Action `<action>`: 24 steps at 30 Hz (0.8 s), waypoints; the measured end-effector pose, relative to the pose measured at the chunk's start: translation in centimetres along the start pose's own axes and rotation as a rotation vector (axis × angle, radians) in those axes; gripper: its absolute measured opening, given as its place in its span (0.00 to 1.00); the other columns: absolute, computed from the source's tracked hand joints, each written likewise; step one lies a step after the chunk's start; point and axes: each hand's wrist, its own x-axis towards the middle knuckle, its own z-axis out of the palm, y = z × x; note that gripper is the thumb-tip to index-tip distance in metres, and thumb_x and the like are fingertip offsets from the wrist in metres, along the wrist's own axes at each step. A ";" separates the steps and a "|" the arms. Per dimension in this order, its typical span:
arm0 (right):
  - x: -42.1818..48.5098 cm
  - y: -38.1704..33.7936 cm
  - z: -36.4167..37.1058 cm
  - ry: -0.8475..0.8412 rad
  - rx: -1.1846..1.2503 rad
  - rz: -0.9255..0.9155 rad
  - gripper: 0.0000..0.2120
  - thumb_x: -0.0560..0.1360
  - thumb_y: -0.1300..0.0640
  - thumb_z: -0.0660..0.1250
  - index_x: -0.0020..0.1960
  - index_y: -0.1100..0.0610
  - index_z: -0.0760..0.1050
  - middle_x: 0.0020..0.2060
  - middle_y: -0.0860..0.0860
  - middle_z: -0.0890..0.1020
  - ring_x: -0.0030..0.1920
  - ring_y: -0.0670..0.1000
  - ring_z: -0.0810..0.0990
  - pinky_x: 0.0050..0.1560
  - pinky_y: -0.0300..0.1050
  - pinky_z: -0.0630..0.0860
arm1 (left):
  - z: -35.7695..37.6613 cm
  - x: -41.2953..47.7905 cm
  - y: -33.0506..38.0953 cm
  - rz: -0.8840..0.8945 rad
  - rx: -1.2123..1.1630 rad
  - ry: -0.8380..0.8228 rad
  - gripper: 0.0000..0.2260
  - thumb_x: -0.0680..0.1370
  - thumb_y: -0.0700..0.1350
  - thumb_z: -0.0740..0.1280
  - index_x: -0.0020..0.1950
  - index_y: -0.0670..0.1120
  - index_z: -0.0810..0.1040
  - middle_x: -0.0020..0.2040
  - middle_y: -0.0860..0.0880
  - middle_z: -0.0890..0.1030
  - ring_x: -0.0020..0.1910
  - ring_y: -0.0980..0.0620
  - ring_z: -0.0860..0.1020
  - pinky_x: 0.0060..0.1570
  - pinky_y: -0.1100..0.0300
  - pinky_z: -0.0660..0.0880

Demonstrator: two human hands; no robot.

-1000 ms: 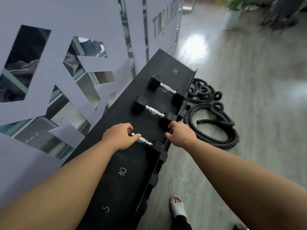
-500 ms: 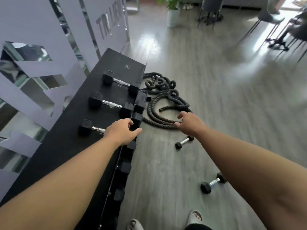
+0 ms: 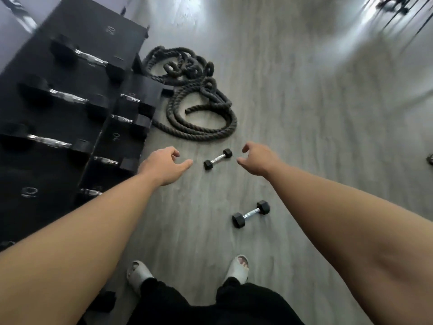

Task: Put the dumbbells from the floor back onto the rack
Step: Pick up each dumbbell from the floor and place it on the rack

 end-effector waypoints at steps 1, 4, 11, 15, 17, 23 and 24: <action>0.2 1.7 0.1 -0.016 0.003 0.009 0.21 0.76 0.45 0.68 0.65 0.54 0.76 0.61 0.55 0.82 0.62 0.59 0.79 0.57 0.50 0.75 | 1.8 0.1 1.3 -0.011 -0.029 -0.005 0.28 0.72 0.70 0.66 0.63 0.54 0.77 0.59 0.54 0.81 0.57 0.50 0.78 0.54 0.54 0.73; 0.7 5.7 0.9 -0.089 0.001 0.037 0.22 0.77 0.46 0.67 0.68 0.54 0.74 0.61 0.55 0.82 0.62 0.57 0.79 0.54 0.49 0.75 | 6.4 0.0 4.3 -0.031 -0.100 -0.050 0.26 0.72 0.68 0.69 0.62 0.52 0.78 0.59 0.53 0.82 0.54 0.51 0.78 0.52 0.56 0.71; 2.8 11.5 2.9 -0.178 0.001 0.135 0.23 0.77 0.47 0.65 0.70 0.54 0.73 0.50 0.51 0.82 0.53 0.55 0.81 0.48 0.48 0.76 | 12.7 1.9 5.9 -0.113 -0.113 -0.141 0.28 0.71 0.70 0.67 0.63 0.53 0.77 0.62 0.53 0.81 0.60 0.49 0.79 0.60 0.51 0.75; 4.3 14.7 4.0 -0.187 0.022 0.199 0.23 0.77 0.48 0.66 0.70 0.55 0.73 0.57 0.55 0.83 0.52 0.55 0.81 0.53 0.50 0.78 | 15.8 4.0 5.5 -0.183 -0.137 -0.221 0.30 0.71 0.69 0.67 0.65 0.52 0.77 0.63 0.51 0.81 0.61 0.48 0.78 0.60 0.50 0.76; 5.5 16.5 5.0 -0.196 0.027 0.229 0.23 0.76 0.49 0.66 0.69 0.55 0.74 0.60 0.56 0.82 0.54 0.56 0.80 0.51 0.48 0.76 | 17.9 5.0 5.4 -0.228 -0.172 -0.253 0.30 0.72 0.69 0.68 0.66 0.51 0.76 0.64 0.50 0.80 0.62 0.47 0.78 0.62 0.49 0.75; 11.4 23.0 11.1 -0.252 0.025 0.293 0.23 0.77 0.47 0.68 0.68 0.56 0.75 0.59 0.56 0.83 0.48 0.56 0.79 0.49 0.48 0.77 | 27.0 7.9 4.1 -0.348 -0.282 -0.285 0.29 0.72 0.68 0.69 0.65 0.51 0.76 0.65 0.49 0.80 0.61 0.48 0.78 0.56 0.55 0.72; 12.6 24.2 12.5 -0.265 0.026 0.300 0.23 0.77 0.47 0.68 0.68 0.56 0.75 0.60 0.57 0.82 0.52 0.57 0.81 0.52 0.50 0.78 | 28.8 8.5 3.7 -0.373 -0.300 -0.286 0.29 0.72 0.68 0.69 0.65 0.52 0.76 0.65 0.49 0.80 0.61 0.48 0.78 0.55 0.55 0.72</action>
